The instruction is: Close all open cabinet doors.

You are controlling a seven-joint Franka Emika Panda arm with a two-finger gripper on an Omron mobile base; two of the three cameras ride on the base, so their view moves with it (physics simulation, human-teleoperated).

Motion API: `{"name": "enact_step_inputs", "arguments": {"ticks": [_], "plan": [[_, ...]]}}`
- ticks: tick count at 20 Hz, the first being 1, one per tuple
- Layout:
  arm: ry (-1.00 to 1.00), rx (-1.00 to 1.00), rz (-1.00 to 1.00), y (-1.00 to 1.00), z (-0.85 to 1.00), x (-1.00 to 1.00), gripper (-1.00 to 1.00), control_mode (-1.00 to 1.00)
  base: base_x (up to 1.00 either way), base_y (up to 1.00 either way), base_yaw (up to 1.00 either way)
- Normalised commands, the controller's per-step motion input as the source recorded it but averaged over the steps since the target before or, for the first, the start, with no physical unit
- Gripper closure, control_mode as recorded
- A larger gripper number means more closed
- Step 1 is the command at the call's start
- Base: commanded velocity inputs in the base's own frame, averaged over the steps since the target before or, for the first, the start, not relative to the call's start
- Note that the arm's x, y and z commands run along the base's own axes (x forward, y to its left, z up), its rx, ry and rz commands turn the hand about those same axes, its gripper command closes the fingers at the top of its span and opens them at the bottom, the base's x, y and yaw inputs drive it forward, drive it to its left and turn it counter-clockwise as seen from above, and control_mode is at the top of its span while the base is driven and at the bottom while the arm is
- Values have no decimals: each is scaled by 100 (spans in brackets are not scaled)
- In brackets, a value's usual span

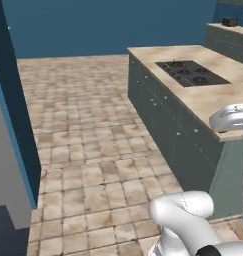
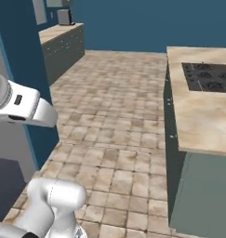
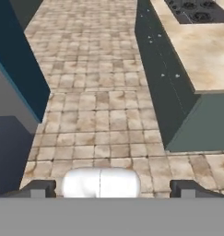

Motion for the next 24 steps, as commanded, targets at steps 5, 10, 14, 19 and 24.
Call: {"name": "enact_step_inputs", "arguments": {"ticks": [5,10,14,19,24], "plan": [[0,0,0,0,0,0,-100,100,100,74,-1],[0,0,0,0,0,0,-100,100,100,2,-2],[0,0,0,0,0,0,-100,100,100,0,-3],[0,0,0,0,0,0,-100,100,100,0,-3],[0,0,0,0,0,0,-100,100,100,3,-2]]}}
